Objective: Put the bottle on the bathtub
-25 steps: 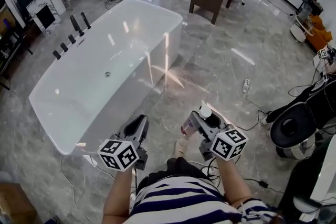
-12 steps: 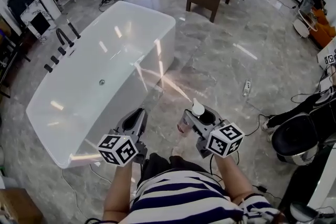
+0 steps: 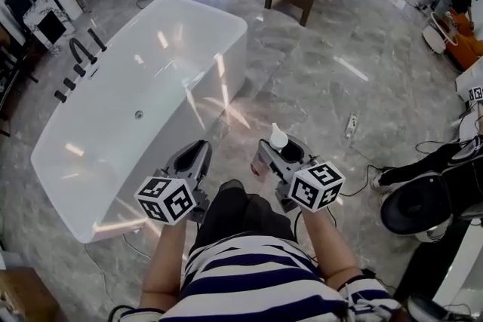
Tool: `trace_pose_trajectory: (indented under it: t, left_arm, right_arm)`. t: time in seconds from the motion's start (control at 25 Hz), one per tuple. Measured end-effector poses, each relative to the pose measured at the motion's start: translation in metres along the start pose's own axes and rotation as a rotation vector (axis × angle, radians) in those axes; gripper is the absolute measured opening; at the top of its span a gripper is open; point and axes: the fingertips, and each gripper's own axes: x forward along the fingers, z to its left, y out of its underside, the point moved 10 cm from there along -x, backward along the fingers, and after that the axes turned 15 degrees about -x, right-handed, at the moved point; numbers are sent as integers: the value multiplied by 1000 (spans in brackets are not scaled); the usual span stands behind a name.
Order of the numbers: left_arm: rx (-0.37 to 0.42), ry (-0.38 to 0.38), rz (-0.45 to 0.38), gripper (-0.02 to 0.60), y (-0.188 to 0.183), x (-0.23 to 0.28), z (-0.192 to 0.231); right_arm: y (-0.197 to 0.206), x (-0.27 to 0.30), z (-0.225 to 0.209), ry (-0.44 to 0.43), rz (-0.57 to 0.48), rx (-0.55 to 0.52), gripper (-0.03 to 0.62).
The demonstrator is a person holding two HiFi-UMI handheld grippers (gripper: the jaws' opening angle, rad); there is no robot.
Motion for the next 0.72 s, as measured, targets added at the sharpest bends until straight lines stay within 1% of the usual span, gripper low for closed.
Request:
trace_pose_trajectory:
  t: [0.16, 0.32, 0.48, 0.72]
  left_arm:
    - [-4, -5, 17, 57, -11, 20, 7]
    - [-13, 0, 28, 57, -28, 50, 23]
    - [-18, 23, 45, 57, -53, 87, 43]
    - [-18, 27, 85, 57, -88, 133, 75]
  right_arm:
    - [-5, 16, -16, 3, 12, 15, 193]
    - [-11, 41, -33, 8, 21, 25, 193]
    - [-22, 74, -49, 16, 28, 16, 193]
    - [-36, 123, -75, 32, 36, 27, 193]
